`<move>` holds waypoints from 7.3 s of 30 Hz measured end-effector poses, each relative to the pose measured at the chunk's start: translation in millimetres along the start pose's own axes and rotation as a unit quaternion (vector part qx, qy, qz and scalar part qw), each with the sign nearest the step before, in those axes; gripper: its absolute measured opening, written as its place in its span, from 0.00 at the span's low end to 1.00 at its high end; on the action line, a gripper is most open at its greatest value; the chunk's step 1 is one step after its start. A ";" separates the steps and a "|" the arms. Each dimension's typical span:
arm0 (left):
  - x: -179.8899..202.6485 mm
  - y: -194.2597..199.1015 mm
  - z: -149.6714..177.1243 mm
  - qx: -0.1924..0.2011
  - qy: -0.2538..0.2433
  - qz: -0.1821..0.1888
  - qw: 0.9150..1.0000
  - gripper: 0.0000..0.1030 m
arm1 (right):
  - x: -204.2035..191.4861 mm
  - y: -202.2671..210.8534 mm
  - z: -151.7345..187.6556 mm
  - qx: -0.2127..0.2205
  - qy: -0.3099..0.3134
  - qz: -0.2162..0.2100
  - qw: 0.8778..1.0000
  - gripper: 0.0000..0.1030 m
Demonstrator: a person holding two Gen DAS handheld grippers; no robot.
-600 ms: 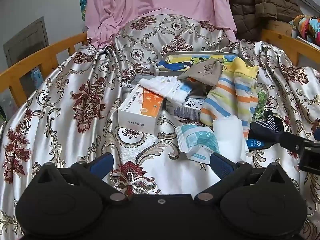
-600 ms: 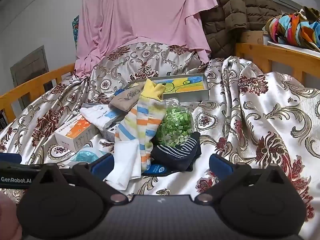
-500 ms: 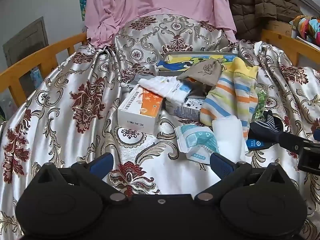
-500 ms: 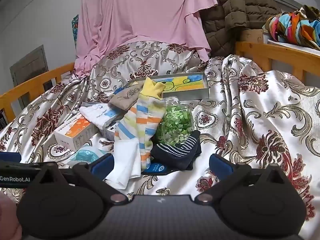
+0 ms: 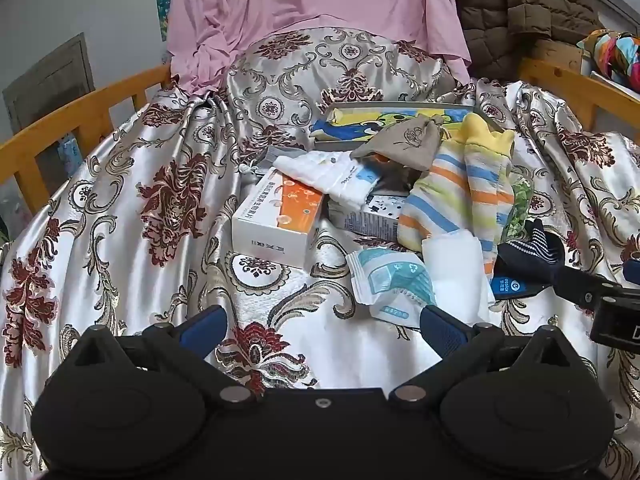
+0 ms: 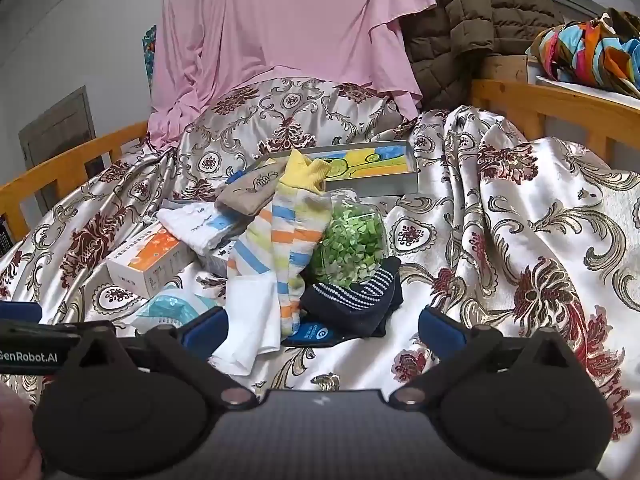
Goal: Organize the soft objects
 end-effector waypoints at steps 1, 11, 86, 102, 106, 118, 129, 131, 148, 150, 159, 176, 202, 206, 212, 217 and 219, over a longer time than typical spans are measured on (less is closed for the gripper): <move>-0.1 0.0 0.0 0.000 0.000 0.000 1.000 0.99 | -0.3 0.7 0.2 0.001 -0.001 0.000 1.000 1.00; 2.7 -0.9 -0.4 -0.001 0.000 0.001 1.000 0.99 | -0.8 0.0 0.0 -0.001 0.001 -0.001 1.000 1.00; -0.2 -6.2 -10.1 0.017 0.060 0.036 0.997 0.99 | -10.2 -16.5 -3.2 -0.003 0.044 -0.011 0.999 1.00; -2.8 -76.1 -13.1 -0.067 0.177 0.172 0.967 0.82 | -54.3 -72.2 3.4 -0.086 0.170 -0.160 0.969 0.84; 2.3 -85.1 -11.1 -0.084 0.183 0.189 0.961 0.72 | -58.7 -83.5 10.8 -0.105 0.174 -0.177 0.963 0.72; -3.5 -91.5 -5.9 -0.092 0.226 0.205 0.948 0.20 | -59.9 -95.0 19.0 -0.123 0.178 -0.159 0.963 0.17; -2.9 -73.1 -10.9 -0.051 0.201 0.195 0.959 0.13 | -70.6 -79.0 14.2 -0.064 0.246 -0.127 0.959 0.02; -4.2 -66.1 -14.2 -0.035 0.201 0.195 0.959 0.13 | -72.4 -74.9 11.4 -0.049 0.254 -0.123 0.958 0.02; -22.4 -31.6 -87.2 0.086 0.237 0.206 0.945 0.13 | -73.0 -19.0 -77.4 0.087 0.212 -0.145 0.962 0.02; -22.5 -40.9 -107.3 0.094 0.240 0.208 0.944 0.13 | -69.3 -20.5 -96.0 0.094 0.207 -0.148 0.963 0.02; 0.9 -134.8 -198.9 0.102 0.220 0.206 0.948 0.13 | -44.8 -92.9 -198.7 0.089 0.200 -0.151 0.964 0.02; 59.7 -355.7 -232.8 -0.028 0.195 0.230 0.953 0.15 | 37.7 -324.9 -208.9 -0.034 0.155 -0.052 0.986 0.02; 26.4 -194.9 -246.8 0.084 0.176 0.154 0.969 0.82 | 39.0 -203.6 -224.7 0.041 0.102 -0.051 0.993 0.87; 16.8 -129.7 -242.5 0.135 0.177 0.149 0.963 0.93 | 28.8 -141.5 -242.3 0.087 0.105 -0.059 0.989 0.94; 13.6 -48.3 -221.8 0.198 0.163 0.142 0.956 0.99 | 15.4 -53.9 -247.5 0.152 0.109 -0.071 0.980 1.00; 11.3 -2.4 -190.0 0.214 0.160 0.138 0.954 0.99 | 9.3 -0.6 -233.5 0.179 0.111 -0.067 0.975 1.00; 10.5 10.1 -176.5 0.214 0.157 0.136 0.954 0.99 | 7.1 17.4 -224.6 0.186 0.114 -0.061 0.974 1.00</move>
Point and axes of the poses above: each gripper's, at about its wrist camera, not at the fingertips, and y roughly against the way its jaws point, x to its right, z to its underside, the point moved 7 cm from there along -y, roughly the way its jaws point, and after that the axes turned 4 degrees about x, right-handed, at the moved point
